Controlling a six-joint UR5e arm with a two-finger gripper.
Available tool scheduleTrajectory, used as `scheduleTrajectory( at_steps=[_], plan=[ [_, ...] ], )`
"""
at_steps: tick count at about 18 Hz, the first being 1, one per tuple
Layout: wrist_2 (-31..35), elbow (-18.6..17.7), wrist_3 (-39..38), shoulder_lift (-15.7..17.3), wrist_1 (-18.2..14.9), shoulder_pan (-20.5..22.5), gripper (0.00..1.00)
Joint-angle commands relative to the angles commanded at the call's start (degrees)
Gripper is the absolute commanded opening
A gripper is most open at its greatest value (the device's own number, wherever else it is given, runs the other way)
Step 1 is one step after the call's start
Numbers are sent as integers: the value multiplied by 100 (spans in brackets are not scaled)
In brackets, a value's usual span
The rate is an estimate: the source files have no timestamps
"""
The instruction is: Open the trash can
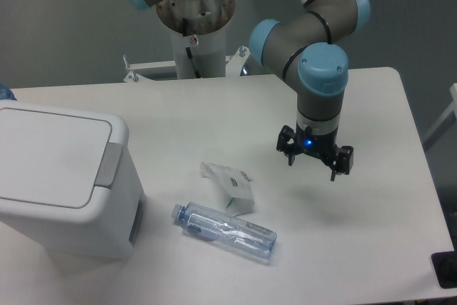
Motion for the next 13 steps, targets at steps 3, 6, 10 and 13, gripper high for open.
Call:
scheduleTrajectory(
  at_steps=[3, 6, 10, 13],
  plan=[
    [0, 9, 0, 0, 0, 0, 100],
    [-9, 61, -17, 0, -9, -44, 100],
    [-35, 97, -201, 35, -53, -53, 100],
    [-140, 70, -1104, 237, -88, -79, 100]
  ],
)
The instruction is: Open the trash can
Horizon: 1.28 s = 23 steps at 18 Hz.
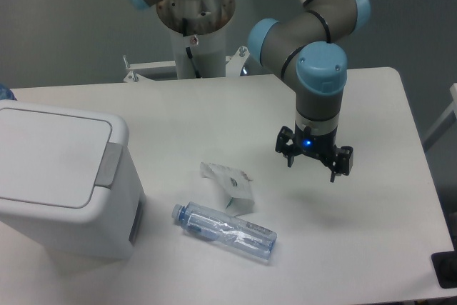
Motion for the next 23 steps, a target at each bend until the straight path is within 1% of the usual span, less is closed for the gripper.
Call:
scheduleTrajectory(
  at_steps=[1, 4, 6, 9, 12, 15, 19, 23],
  plan=[
    [-114, 52, -264, 18, 0, -44, 100],
    [-527, 202, -1055, 237, -18, -141, 100],
    [-685, 368, -1478, 343, -26, -324, 100],
    [-747, 580, -2180, 378, -26, -650, 100],
    [-765, 834, -2682, 369, -9, -913, 100],
    [-905, 984, -3017, 361, -9, -1046, 100],
    [-1143, 1029, -3193, 396, 0, -1072, 100],
    [-1292, 1107, -3518, 475, 9, -1257, 100]
  ],
)
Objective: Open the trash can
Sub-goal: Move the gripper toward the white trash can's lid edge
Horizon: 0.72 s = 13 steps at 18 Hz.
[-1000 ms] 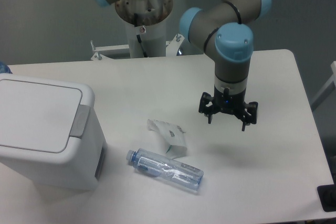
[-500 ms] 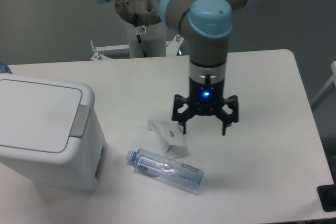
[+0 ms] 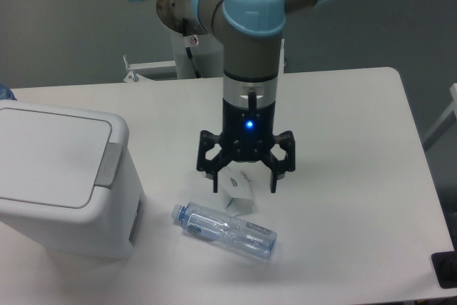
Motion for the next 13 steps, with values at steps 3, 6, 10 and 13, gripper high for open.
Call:
scheduleTrajectory(
  at_steps=[3, 6, 10, 13],
  plan=[
    [-106, 27, -150, 53, 0, -175, 100],
    [-80, -17, -273, 141, -9, -430, 100],
    [-36, -52, -422, 176, -18, -668, 100],
    [-44, -52, -589, 220, -9, -747, 100]
  ],
)
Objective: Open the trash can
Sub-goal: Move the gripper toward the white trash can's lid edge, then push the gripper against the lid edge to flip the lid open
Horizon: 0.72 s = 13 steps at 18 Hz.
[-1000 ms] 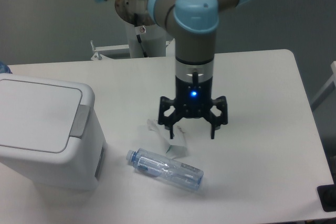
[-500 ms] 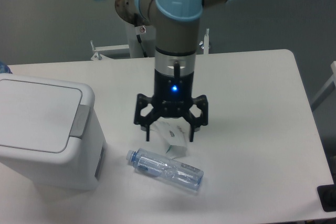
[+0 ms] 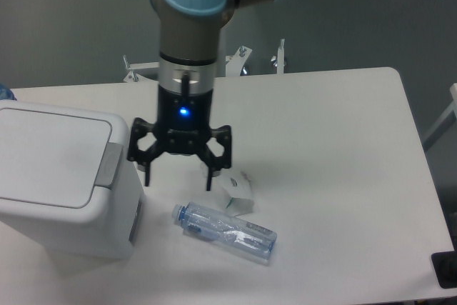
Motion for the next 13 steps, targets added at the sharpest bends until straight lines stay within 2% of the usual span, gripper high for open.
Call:
scheduleTrajectory(
  at_steps=[5, 13],
  plan=[
    [17, -114, -18, 114, -18, -105, 100],
    [18, -281, -18, 123, 0, -176, 100]
  ],
)
